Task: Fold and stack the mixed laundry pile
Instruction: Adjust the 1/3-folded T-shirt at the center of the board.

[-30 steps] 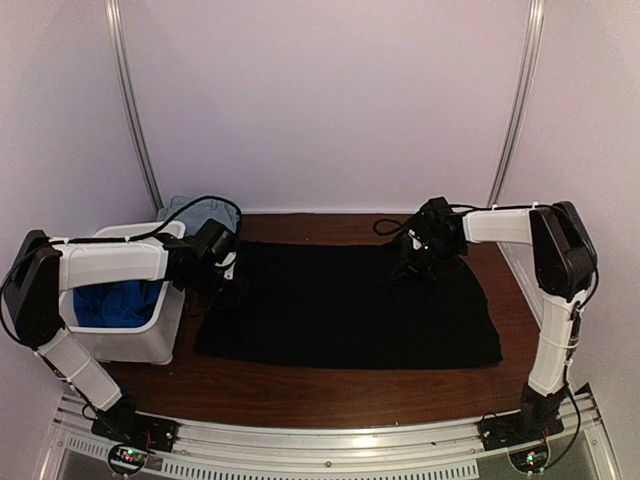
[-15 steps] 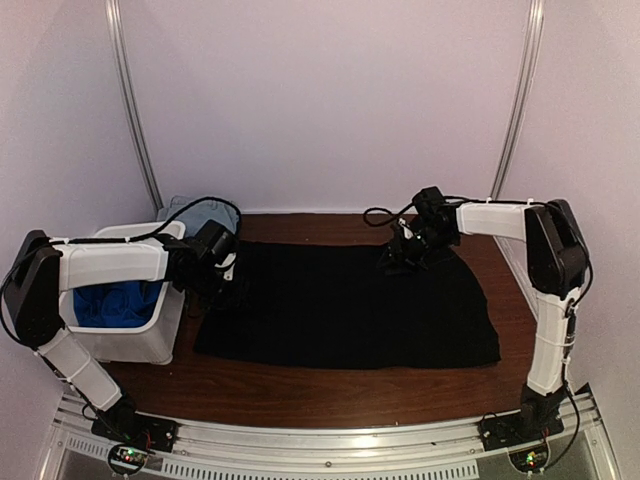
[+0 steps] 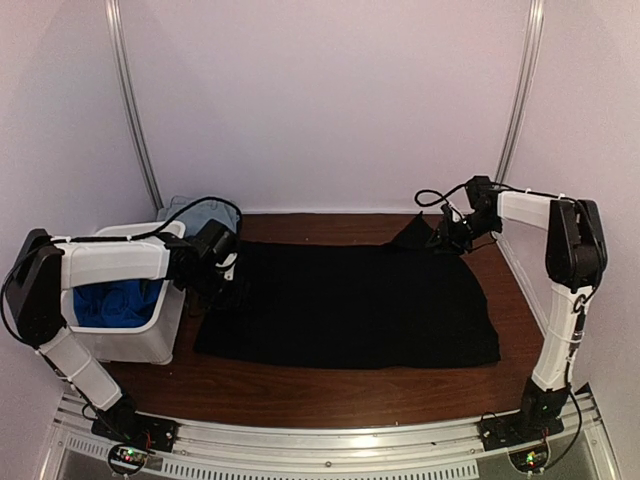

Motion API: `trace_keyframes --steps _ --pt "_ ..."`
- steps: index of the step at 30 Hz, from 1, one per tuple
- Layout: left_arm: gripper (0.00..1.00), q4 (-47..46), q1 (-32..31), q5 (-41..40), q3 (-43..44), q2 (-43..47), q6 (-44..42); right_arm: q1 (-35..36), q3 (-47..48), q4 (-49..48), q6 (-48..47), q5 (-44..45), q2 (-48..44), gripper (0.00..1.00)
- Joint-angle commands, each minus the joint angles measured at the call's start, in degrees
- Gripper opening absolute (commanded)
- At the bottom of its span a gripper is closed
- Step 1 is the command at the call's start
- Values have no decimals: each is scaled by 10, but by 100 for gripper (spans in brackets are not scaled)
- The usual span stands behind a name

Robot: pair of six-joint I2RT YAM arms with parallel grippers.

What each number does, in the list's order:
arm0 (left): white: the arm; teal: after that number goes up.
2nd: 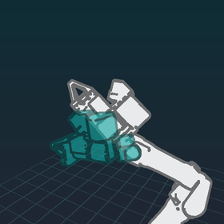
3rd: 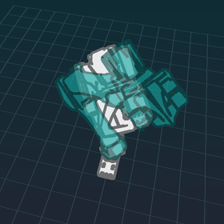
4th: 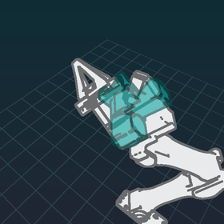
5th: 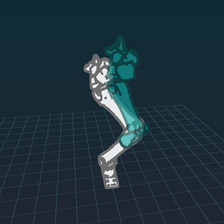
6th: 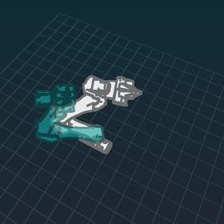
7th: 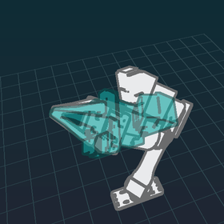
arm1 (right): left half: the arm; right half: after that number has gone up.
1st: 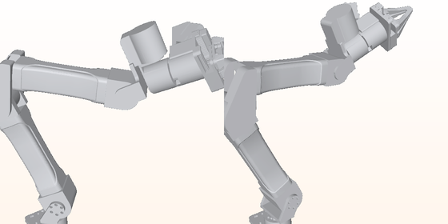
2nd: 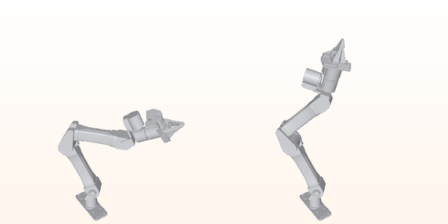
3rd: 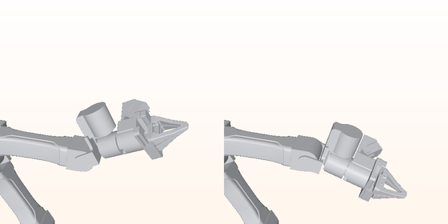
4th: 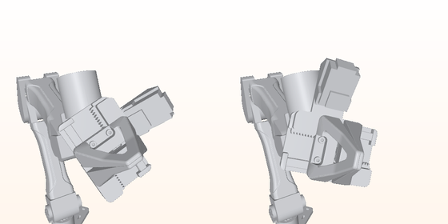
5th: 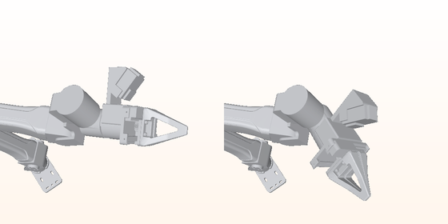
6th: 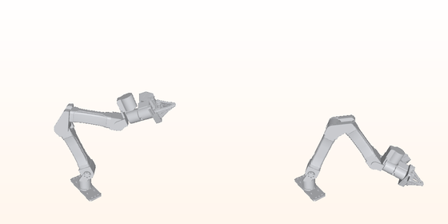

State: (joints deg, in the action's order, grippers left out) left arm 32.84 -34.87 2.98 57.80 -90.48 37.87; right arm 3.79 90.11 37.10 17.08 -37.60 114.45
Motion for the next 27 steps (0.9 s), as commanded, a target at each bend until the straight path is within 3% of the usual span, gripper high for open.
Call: trace_keyframes --steps 1,8,13,19,27 --pt "55 0 2 2 21 -9 -6 10 17 28 -25 9 38 33" --pt "55 3 3 -4 29 -21 -10 9 16 43 -29 23 64 33" --pt "55 14 11 -13 47 -65 -20 9 -40 13 -19 39 20 37" --pt "53 39 17 -21 59 -114 -31 8 -64 40 -25 117 45 36" --pt "53 39 17 -17 2 -45 -51 -3 -82 44 -30 157 10 34"
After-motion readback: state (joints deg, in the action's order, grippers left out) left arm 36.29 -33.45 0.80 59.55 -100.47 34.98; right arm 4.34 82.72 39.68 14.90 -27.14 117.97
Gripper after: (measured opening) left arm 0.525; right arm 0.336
